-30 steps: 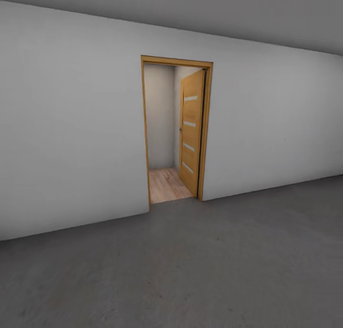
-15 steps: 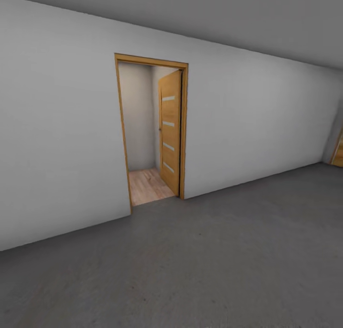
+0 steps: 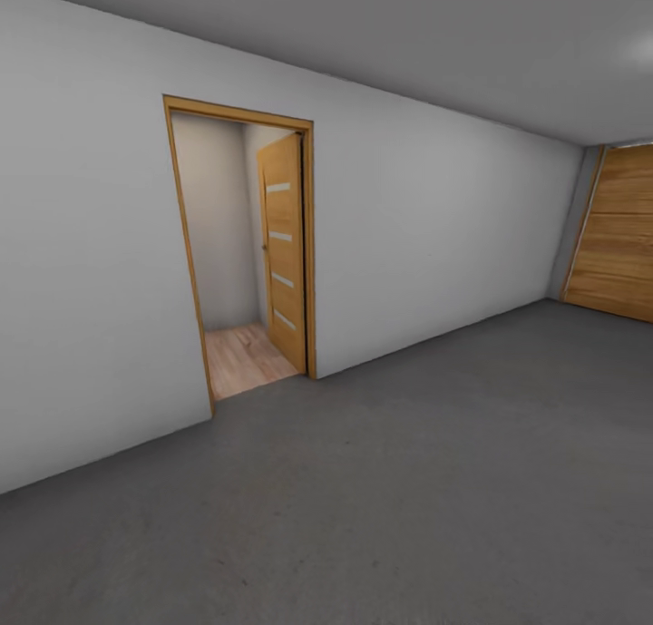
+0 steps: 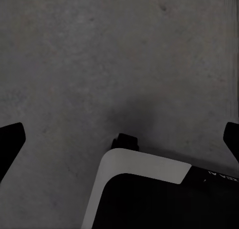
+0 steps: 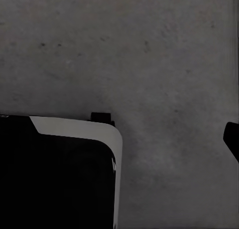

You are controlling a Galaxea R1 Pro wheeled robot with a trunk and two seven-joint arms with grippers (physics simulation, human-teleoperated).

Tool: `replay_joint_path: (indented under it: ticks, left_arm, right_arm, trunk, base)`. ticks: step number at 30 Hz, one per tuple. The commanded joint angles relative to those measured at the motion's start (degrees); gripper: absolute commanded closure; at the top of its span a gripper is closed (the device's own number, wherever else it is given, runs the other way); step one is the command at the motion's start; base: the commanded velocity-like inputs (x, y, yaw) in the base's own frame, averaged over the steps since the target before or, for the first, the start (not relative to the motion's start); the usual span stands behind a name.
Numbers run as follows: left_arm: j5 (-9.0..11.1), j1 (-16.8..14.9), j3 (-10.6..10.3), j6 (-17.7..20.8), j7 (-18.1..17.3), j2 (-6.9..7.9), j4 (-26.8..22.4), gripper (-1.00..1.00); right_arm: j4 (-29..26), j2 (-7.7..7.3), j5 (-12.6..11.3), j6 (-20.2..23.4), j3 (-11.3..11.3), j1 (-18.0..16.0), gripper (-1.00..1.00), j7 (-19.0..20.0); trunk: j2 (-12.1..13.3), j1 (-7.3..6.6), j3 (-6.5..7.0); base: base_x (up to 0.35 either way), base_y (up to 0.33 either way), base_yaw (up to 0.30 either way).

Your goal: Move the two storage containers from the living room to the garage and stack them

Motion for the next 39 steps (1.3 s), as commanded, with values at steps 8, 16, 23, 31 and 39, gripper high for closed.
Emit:
replay_joint_path:
  ticks: [8,16,23,31,39]
  left_arm:
    - [0.3,0.0,-0.2,-0.2,0.1,-0.01,0.0,-1.0]
    - [0.2,0.0,-0.4,-0.1,0.1,-2.81,0.2,-1.0]
    - [0.1,0.0,-0.6,-0.2,0.1,-4.26,0.0,-1.0]
    - [0.2,0.0,-0.6,-0.2,0.1,-4.44,0.1,-1.0]
    - [0.8,0.0,-0.4,-0.2,0.3,-3.75,0.3,-1.0]
  right_arm:
    - [0.2,0.06,-0.2,-0.2,0.5,-0.1,-1.0,0.0]
    - [0.2,-0.19,0.3,-0.1,0.9,-0.1,-1.0,-0.1]
    - [0.2,-0.19,0.5,-0.1,1.3,-0.1,-1.0,-0.6]
    - [0.1,-0.25,0.5,-0.1,1.4,-0.1,-1.0,-0.7]
    - [0.2,-0.46,0.5,-0.1,1.4,-0.1,-1.0,-0.8]
  trunk:
    - [-0.1,0.0,-0.08]
    - [-0.1,0.0,-0.08]
    - [-0.1,0.0,-0.08]
    - [-0.1,0.0,-0.08]
    - [-0.1,0.0,-0.08]
  base:
    - [0.0,0.0,-0.285]
    - [0.0,0.0,-0.099]
    - [0.0,0.0,-0.006]
    - [0.079,0.0,-0.001]
    - [0.297,0.0,0.0]
